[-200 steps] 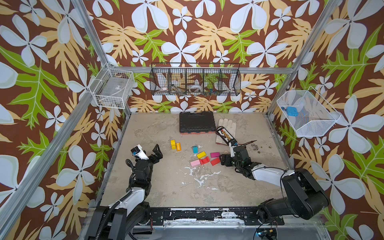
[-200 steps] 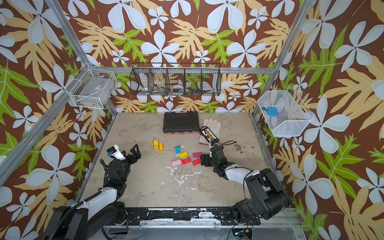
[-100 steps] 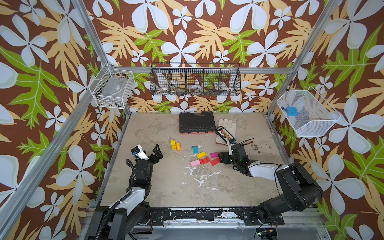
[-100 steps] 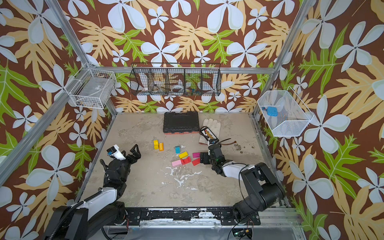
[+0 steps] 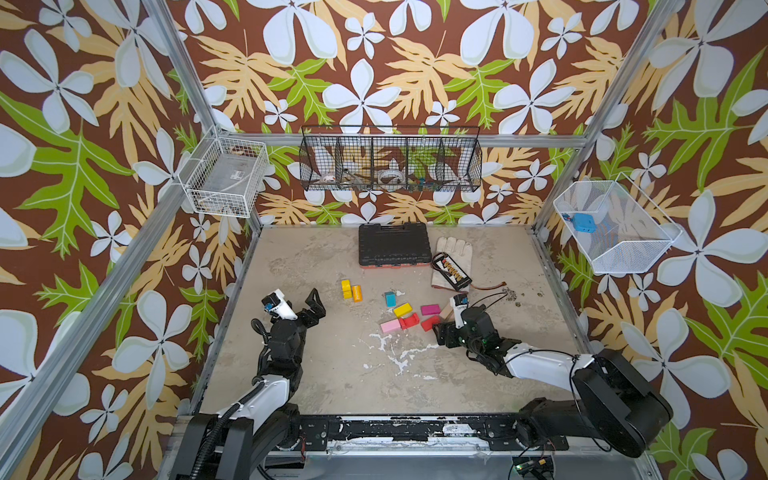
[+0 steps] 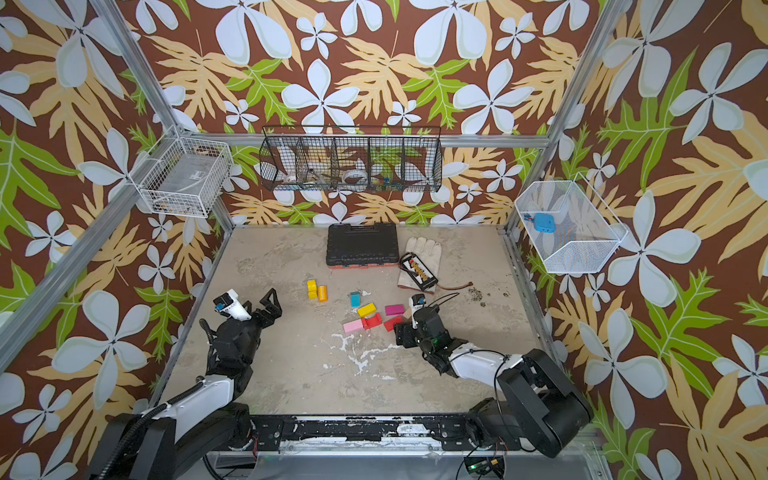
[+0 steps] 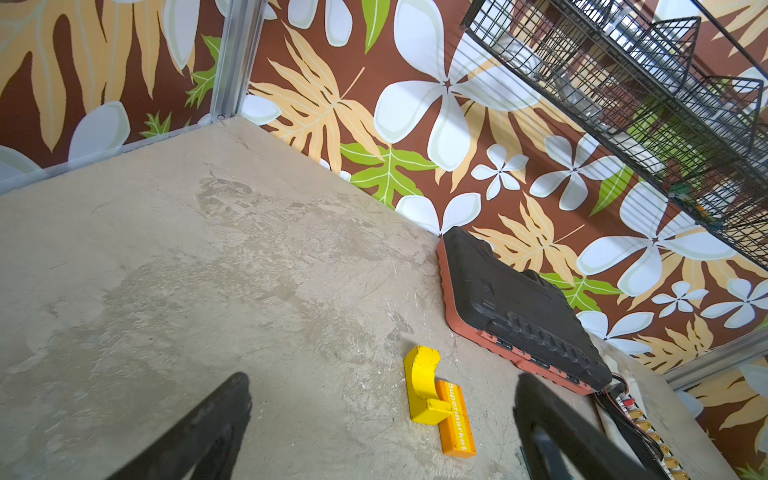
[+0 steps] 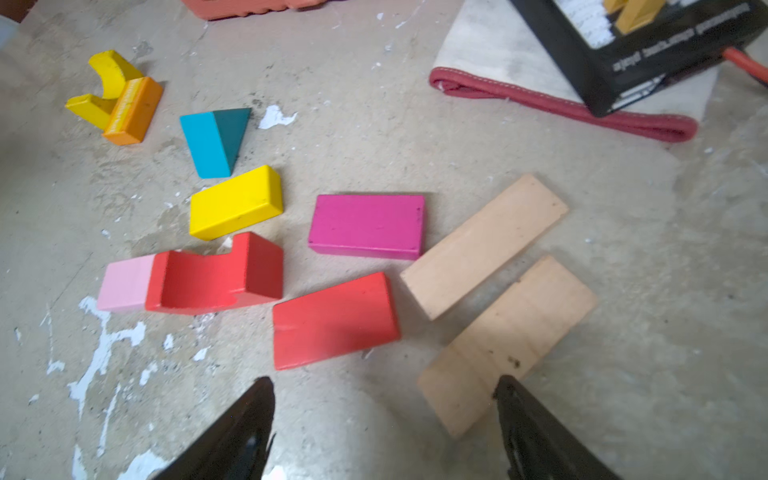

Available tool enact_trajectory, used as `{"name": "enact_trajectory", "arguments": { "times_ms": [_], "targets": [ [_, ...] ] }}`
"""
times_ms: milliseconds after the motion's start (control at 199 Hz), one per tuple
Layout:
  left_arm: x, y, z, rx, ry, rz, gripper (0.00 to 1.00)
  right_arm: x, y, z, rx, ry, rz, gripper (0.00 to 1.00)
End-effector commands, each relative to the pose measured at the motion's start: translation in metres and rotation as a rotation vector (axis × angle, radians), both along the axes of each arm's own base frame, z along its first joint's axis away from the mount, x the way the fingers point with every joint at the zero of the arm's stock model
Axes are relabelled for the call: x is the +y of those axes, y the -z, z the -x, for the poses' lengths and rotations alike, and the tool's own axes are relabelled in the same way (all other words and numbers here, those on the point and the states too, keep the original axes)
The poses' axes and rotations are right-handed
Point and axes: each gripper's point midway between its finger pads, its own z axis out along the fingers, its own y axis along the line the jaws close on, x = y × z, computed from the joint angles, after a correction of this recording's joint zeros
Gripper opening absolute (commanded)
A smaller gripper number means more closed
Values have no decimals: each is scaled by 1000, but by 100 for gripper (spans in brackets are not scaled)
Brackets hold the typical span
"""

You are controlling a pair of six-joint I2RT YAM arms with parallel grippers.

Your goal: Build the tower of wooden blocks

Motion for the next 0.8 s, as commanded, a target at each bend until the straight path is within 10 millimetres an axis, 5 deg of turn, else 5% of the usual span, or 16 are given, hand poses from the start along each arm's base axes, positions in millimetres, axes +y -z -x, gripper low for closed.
{"name": "enact_trajectory", "arguments": {
  "times_ms": [0, 191, 487, 794],
  "targets": [
    [-1, -2, 0, -7, 2, -4, 100, -8, 2, 3, -7, 52, 26, 83],
    [-1, -2, 3, -16, 9, -1, 100, -25, -5, -1, -22, 154, 54, 83],
    [-1, -3, 3, -19, 5, -2, 100, -39, -28, -39, -26, 243, -4, 90],
    [-1, -3, 2, -14, 5, -2, 100, -40, -5, -65, 33, 250, 34, 82]
  ]
}}
